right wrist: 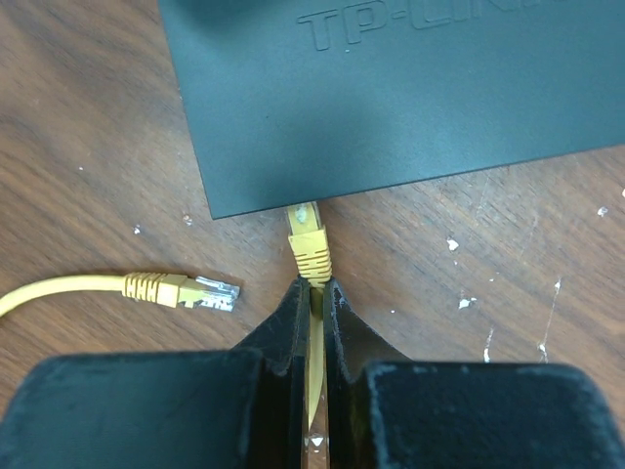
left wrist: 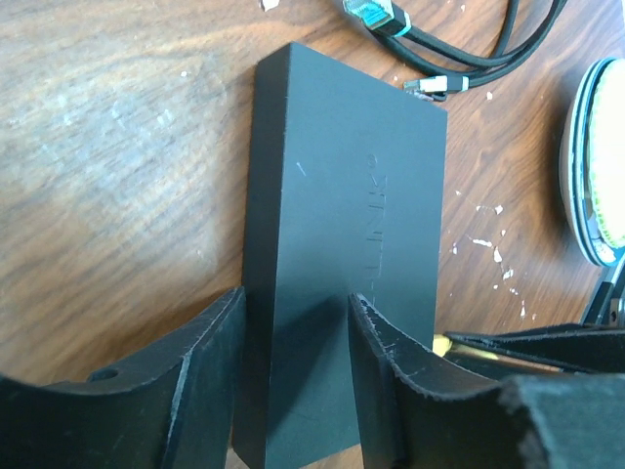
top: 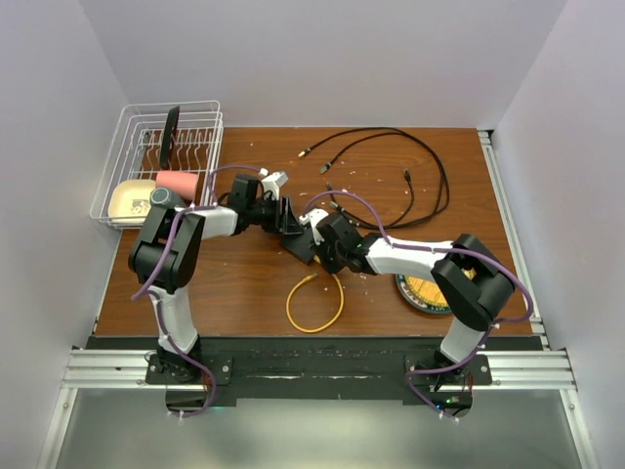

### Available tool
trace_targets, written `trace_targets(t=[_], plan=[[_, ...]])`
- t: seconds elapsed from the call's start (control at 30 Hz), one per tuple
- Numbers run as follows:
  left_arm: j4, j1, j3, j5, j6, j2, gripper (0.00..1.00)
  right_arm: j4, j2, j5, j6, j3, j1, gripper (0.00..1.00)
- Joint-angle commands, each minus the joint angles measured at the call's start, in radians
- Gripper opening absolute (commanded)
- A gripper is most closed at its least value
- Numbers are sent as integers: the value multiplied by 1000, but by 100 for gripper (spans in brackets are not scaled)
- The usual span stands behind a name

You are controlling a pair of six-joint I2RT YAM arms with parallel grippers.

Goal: Insert the plug into the switch port

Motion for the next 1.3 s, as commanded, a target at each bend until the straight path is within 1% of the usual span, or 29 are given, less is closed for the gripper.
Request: trace_targets(t=[0.0,0.17,0.37,0.5,0.77,1.03,1.27], plan=[[-190,-86,-59,293,-54,-59,51,393,-15,86,1,129,-17,0],[-184,-94,-82,290,-57,-63,55,432,-1,41,-6,143,-17,0],[-175,-105,-73,301,-58,-49,61,461,37,-19,-17,151,-17,0],[-175,-108,-77,310,-58,-37,61,473,60,-6,-8,149,-17,0],[-195,-117,-94,316,-52,-22,61,487,94,57,12,172,-17,0],[-268,-125,-107,314,-9,-13,59,501,116,98,24,207,-22,0],[-302,-135,-130,330,8,-19,56,532,137,90,32,249,-32,0]])
